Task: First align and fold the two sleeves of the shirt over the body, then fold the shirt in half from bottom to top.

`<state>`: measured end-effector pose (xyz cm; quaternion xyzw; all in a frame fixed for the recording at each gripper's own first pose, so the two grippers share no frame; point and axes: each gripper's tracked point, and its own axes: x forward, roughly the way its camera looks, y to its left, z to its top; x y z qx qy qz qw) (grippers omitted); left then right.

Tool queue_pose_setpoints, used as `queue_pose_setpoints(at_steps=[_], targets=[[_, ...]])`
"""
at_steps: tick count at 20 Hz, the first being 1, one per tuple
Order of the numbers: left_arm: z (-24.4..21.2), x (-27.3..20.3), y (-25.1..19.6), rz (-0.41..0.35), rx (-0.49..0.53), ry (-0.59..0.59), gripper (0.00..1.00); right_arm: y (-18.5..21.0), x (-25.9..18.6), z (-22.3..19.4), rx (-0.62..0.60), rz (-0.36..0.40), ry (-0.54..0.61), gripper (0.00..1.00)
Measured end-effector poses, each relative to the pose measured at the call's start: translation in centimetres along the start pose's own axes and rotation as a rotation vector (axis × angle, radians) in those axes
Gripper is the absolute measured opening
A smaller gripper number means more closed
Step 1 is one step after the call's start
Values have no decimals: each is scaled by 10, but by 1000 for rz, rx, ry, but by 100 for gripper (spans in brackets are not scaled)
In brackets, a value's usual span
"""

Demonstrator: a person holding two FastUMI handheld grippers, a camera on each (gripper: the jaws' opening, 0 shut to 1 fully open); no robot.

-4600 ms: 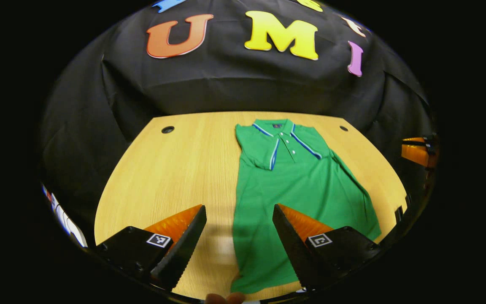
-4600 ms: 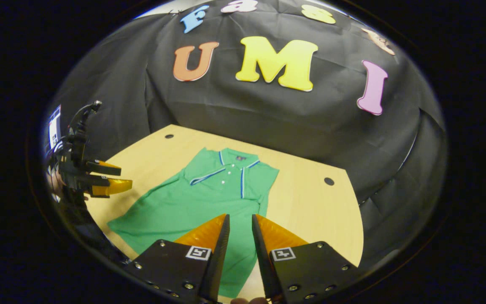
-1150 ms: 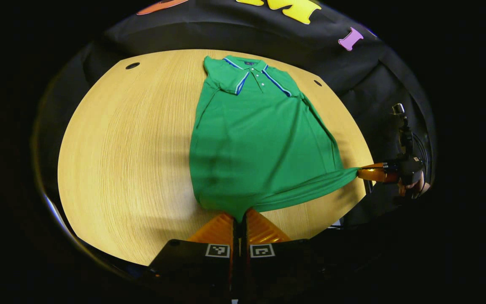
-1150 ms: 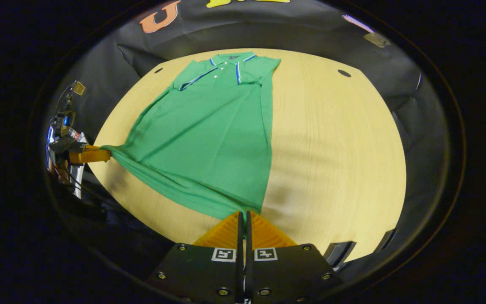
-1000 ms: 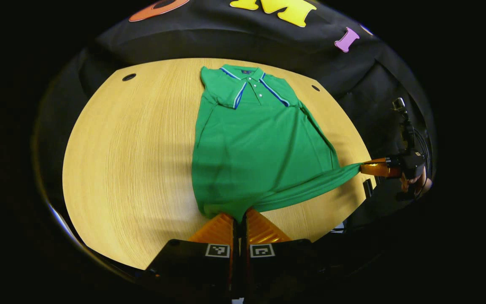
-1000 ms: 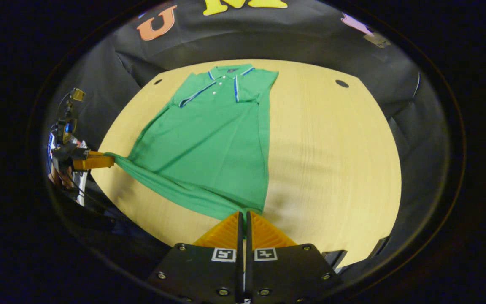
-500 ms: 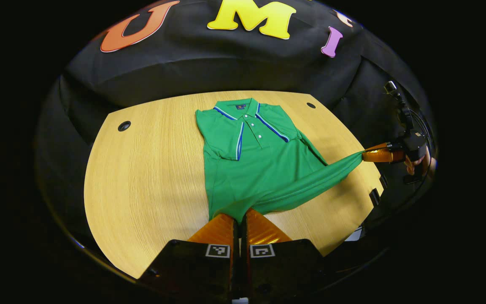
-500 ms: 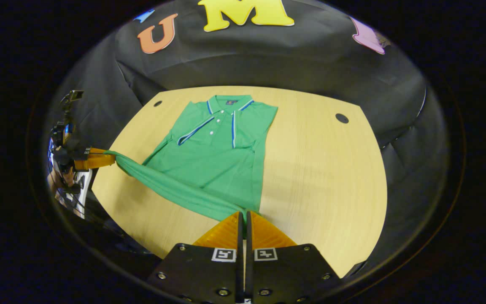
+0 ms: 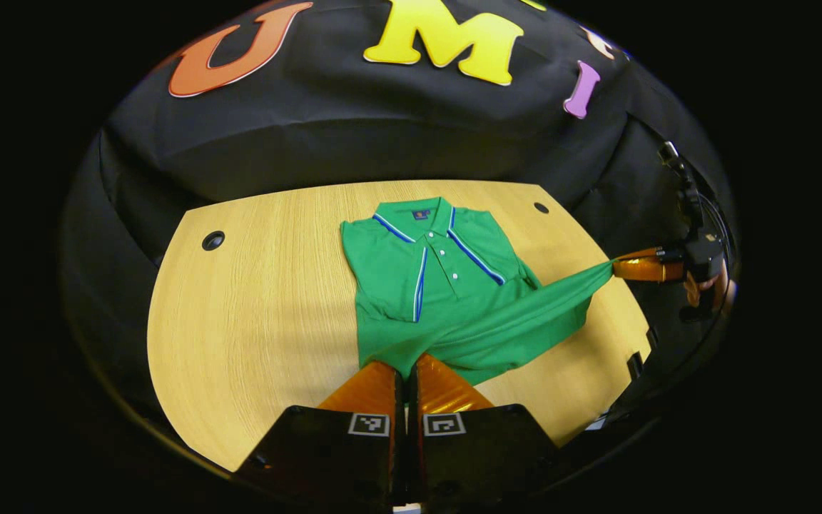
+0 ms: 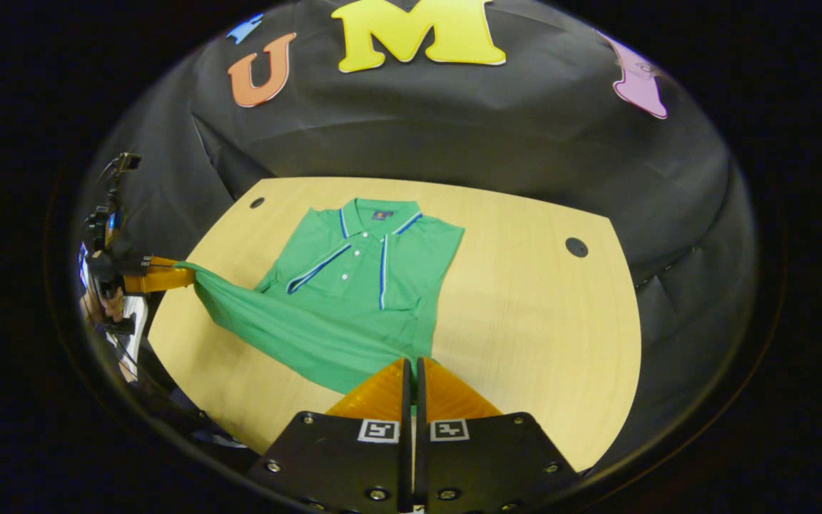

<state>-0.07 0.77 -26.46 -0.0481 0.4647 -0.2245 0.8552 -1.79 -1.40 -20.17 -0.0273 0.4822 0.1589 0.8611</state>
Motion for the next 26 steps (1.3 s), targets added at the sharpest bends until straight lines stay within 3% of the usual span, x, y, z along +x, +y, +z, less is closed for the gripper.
queue_pose_setpoints(at_steps=[18,26], targets=[[85,62,21,16,11,-70,3,-39,62,74,68,-42,-61,1],[106,106,57,79,37,-84,3,-42,112,110,43,-77,-114,1]])
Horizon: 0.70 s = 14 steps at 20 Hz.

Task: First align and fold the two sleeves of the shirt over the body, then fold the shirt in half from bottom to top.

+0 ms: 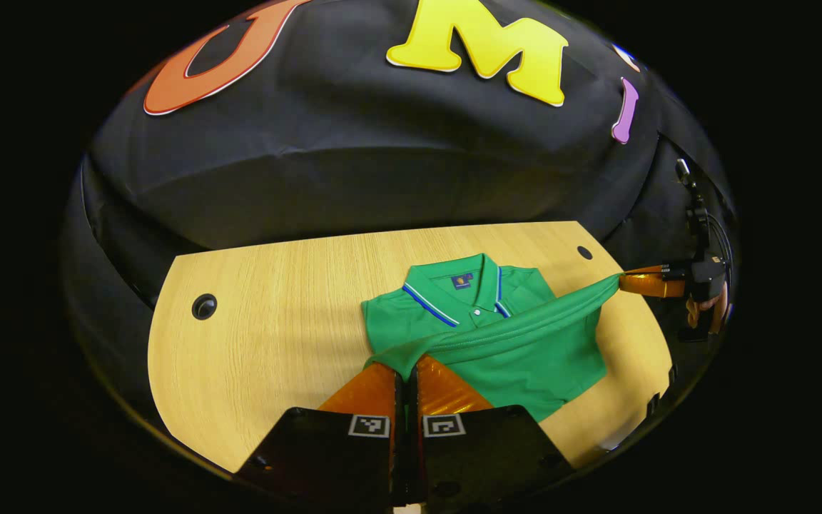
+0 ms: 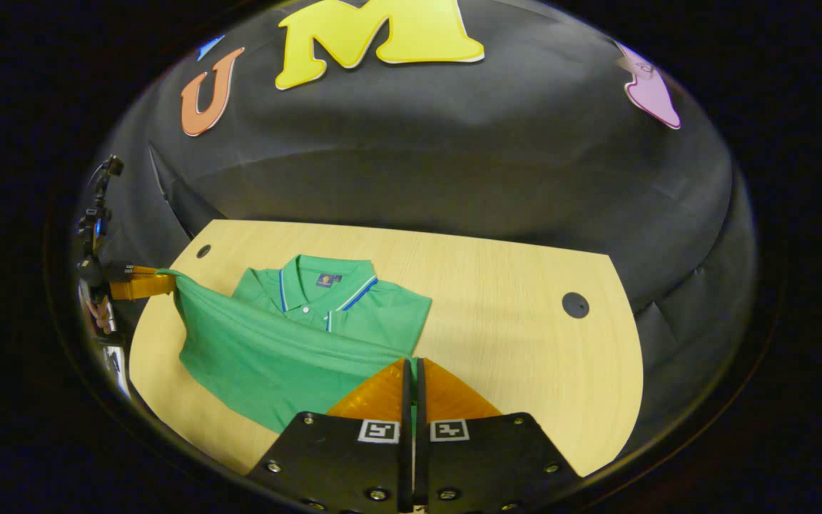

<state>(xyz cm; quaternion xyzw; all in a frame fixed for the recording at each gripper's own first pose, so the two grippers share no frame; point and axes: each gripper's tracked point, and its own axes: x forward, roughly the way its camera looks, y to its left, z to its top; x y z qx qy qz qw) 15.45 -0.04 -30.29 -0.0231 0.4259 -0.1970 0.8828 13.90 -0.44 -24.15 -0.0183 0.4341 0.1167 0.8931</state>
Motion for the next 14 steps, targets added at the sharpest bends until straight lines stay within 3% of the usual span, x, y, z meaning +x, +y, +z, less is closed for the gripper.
queue_pose_setpoints(at_steps=[14], targets=[[22,79,30,68,9,-129,3,-8,89,25,-2,-59,-93,1]])
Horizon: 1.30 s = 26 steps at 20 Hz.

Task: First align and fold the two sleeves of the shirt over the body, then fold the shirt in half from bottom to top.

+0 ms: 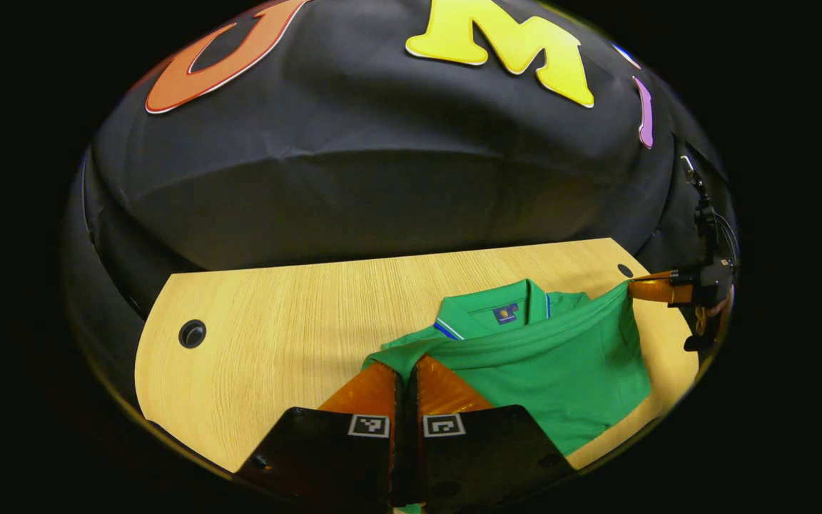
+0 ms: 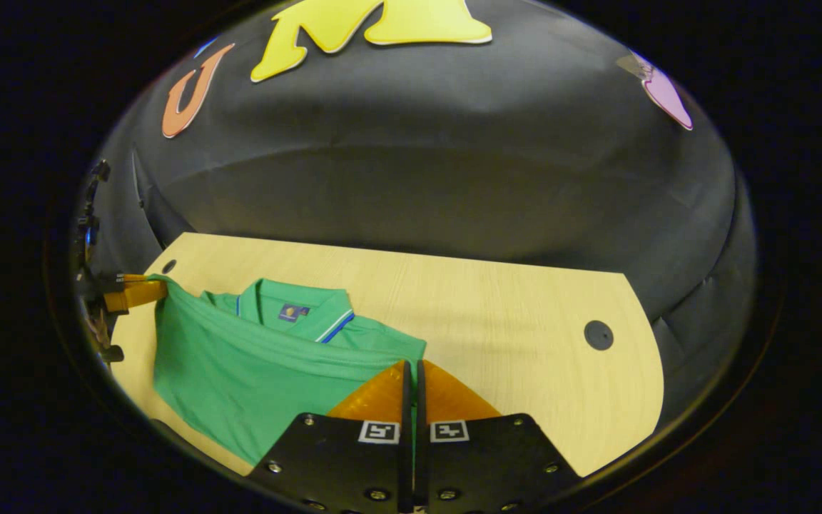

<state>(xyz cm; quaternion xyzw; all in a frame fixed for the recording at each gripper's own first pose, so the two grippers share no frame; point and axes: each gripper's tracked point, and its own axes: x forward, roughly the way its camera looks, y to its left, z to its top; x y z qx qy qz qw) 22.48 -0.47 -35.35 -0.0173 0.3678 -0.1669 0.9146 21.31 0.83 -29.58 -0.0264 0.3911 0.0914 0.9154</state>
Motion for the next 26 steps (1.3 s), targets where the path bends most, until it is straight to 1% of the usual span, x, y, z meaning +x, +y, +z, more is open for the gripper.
queue_pose_setpoints(at_steps=[3,7,8,9,10,11,12,13,14,15,16,17,18,20,22,26], targets=[[-2,14,7,26,12,-16,4,0,15,0,-13,2,-13,1],[-14,29,14,64,-15,-13,4,2,34,-5,-4,-8,-12,1],[-18,32,13,67,-24,-5,5,1,37,-10,-10,-15,-3,3],[-21,34,12,70,-31,1,12,1,40,-13,-15,-19,6,3],[-23,37,12,76,-34,6,8,0,42,-16,-16,-25,15,3],[-25,38,12,86,-32,11,8,-1,43,-17,-12,-28,19,4],[-26,37,13,98,-28,14,19,-4,43,-18,-9,-35,18,7],[-25,36,14,103,-27,13,13,-6,42,-16,-4,-43,15,11],[-24,33,15,112,-24,12,14,-9,39,-15,1,-54,9,20],[-22,30,17,125,-24,10,24,-11,37,-13,7,-59,1,19],[-20,28,16,123,-33,6,61,-13,32,-10,15,-63,-7,43],[-19,22,16,128,-44,3,57,-14,28,-9,18,-69,-12,44],[-18,17,17,135,-55,-3,60,-14,23,-8,20,-70,-20,45],[-15,3,18,144,-72,-17,100,-14,8,-6,10,-75,-31,66],[-11,-19,15,146,-91,-34,100,-13,-10,-1,-2,-87,-54,87],[10,-73,12,182,-96,-109,99,-2,-68,15,-1,-97,-141,87]])
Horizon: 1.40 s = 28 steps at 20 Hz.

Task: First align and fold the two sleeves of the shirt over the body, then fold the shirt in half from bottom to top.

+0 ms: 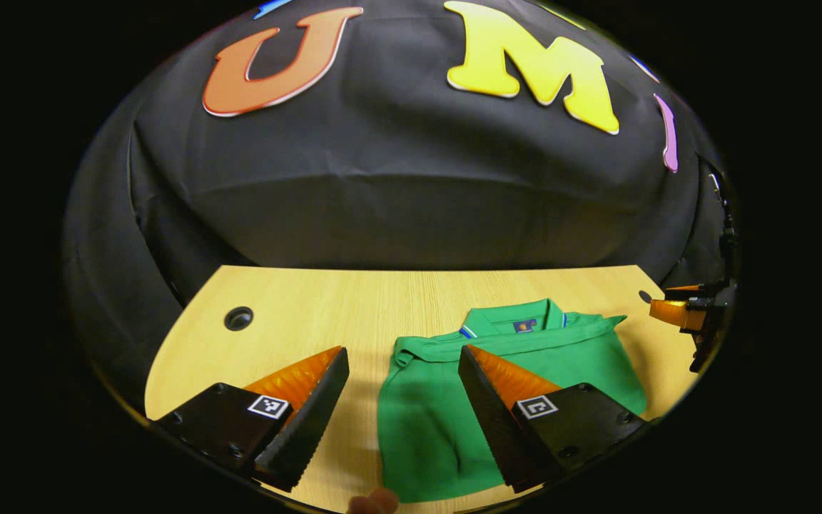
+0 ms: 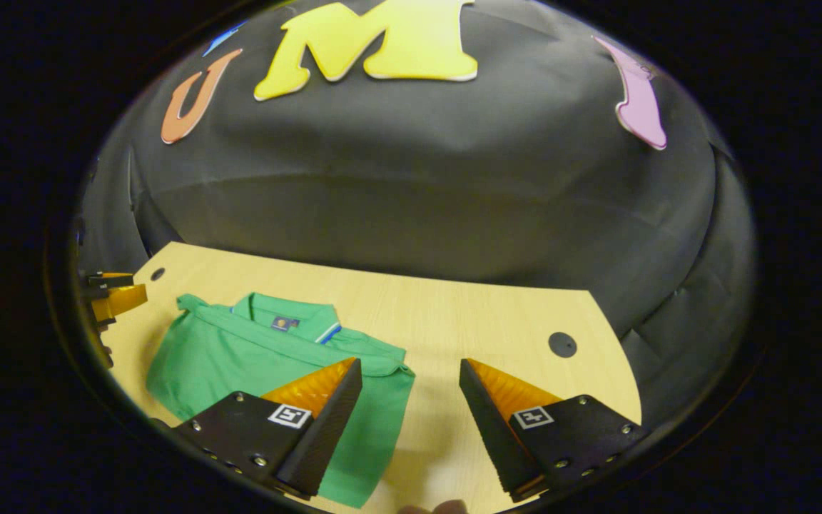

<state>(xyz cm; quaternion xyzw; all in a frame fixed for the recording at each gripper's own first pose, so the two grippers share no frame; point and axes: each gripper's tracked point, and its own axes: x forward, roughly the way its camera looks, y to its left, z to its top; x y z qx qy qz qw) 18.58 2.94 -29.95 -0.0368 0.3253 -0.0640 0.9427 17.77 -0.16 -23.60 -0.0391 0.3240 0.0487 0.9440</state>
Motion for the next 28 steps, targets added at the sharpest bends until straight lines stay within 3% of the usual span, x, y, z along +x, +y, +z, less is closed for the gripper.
queue_pose_setpoints(at_steps=[8,12,16,20,26,28], targets=[[63,-147,-19,57,-7,-210,99,26,-155,42,1,-2,-207,87],[80,-212,-24,89,10,-310,99,28,-227,50,19,-43,-318,87],[79,-263,-38,79,-39,-359,99,37,-290,52,31,-38,-397,87],[64,-288,-54,31,-75,-359,99,44,-333,48,47,-29,-439,87],[55,-312,-50,49,-77,-400,99,45,-363,27,62,-61,-452,87],[54,-317,-47,61,-85,-414,99,55,-365,20,74,-39,-437,87]])
